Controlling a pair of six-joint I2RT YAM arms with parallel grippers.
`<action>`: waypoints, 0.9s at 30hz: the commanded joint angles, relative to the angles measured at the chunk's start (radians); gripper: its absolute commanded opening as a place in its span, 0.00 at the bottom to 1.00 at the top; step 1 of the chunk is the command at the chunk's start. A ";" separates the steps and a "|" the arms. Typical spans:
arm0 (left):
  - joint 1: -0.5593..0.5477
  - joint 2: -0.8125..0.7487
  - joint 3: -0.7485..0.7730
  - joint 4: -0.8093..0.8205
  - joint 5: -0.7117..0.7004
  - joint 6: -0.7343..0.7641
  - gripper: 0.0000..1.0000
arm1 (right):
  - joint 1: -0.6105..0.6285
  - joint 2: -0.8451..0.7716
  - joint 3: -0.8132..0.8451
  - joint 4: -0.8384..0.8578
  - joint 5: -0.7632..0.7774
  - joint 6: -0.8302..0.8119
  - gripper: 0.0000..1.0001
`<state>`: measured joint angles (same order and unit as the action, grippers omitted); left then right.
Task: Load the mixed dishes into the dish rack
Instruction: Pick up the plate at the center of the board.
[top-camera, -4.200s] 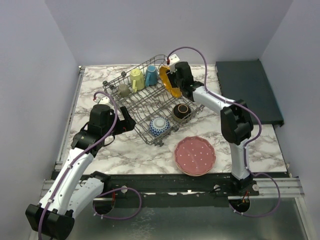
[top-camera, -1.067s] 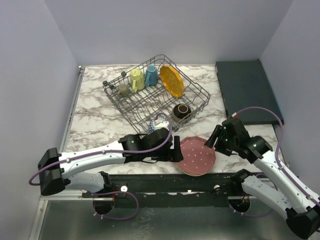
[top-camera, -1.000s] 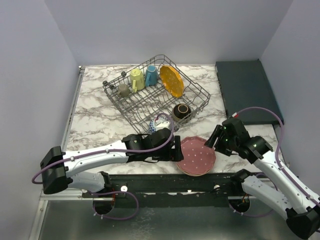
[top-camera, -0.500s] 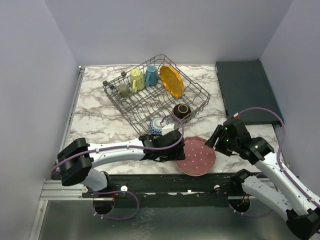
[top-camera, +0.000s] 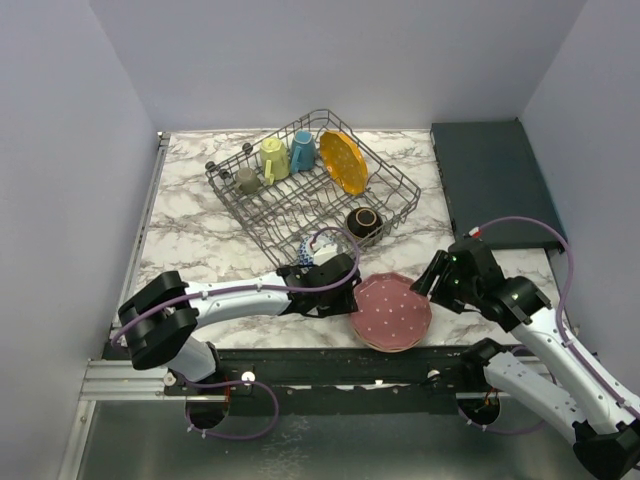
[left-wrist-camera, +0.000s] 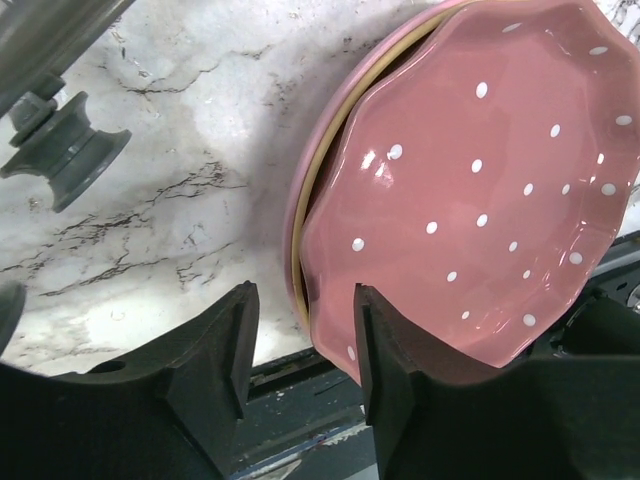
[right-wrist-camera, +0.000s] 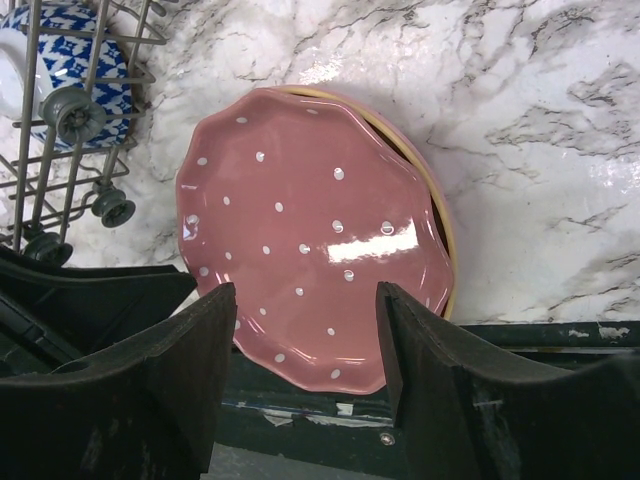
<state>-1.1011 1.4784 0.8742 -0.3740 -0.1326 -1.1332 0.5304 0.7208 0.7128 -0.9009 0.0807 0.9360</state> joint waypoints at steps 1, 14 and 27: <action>0.004 0.023 -0.005 0.044 0.039 0.006 0.46 | 0.003 -0.011 -0.018 -0.013 0.012 0.014 0.63; 0.004 0.059 0.017 0.057 0.068 0.027 0.26 | 0.003 -0.019 -0.044 0.003 -0.008 0.024 0.63; 0.004 0.043 0.026 0.053 0.079 0.052 0.00 | 0.003 -0.019 -0.051 0.014 -0.013 0.023 0.63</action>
<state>-1.0962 1.5272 0.8749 -0.3244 -0.0792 -1.1095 0.5304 0.7105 0.6716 -0.8989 0.0795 0.9466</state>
